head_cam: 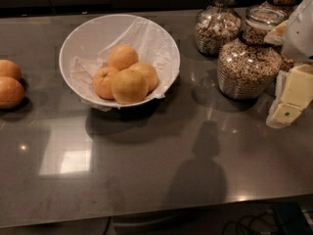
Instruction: Pick orange from white bowl
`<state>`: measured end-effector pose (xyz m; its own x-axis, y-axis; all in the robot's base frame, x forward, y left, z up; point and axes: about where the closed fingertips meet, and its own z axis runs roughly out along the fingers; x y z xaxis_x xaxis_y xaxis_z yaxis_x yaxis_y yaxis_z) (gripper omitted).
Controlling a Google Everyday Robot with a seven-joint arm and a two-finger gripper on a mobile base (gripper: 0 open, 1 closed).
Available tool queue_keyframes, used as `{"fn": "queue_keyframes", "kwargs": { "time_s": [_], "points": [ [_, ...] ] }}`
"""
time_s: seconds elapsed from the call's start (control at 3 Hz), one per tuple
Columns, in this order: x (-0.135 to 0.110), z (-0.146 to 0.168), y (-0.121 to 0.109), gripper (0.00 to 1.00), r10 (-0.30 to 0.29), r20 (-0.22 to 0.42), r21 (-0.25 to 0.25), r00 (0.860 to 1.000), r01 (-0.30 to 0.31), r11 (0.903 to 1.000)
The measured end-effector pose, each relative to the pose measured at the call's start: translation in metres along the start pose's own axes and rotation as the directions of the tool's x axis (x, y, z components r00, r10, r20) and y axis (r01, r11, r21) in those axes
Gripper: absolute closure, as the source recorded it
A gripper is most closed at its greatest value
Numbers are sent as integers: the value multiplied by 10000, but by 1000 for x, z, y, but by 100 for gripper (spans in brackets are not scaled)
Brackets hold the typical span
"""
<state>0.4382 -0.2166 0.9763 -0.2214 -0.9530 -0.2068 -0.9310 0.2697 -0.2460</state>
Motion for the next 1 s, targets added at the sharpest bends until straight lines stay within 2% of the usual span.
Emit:
{"fn": "queue_keyframes", "kwargs": {
  "time_s": [0.33,0.67,1.0],
  "points": [
    [0,0,0,0,-2,3,0,10000,2,10000],
    [-20,14,-3,0,-274,394,-44,9988,276,9996],
    [-66,31,-8,0,-1194,971,-1,9881,1200,9928]
  ]
}}
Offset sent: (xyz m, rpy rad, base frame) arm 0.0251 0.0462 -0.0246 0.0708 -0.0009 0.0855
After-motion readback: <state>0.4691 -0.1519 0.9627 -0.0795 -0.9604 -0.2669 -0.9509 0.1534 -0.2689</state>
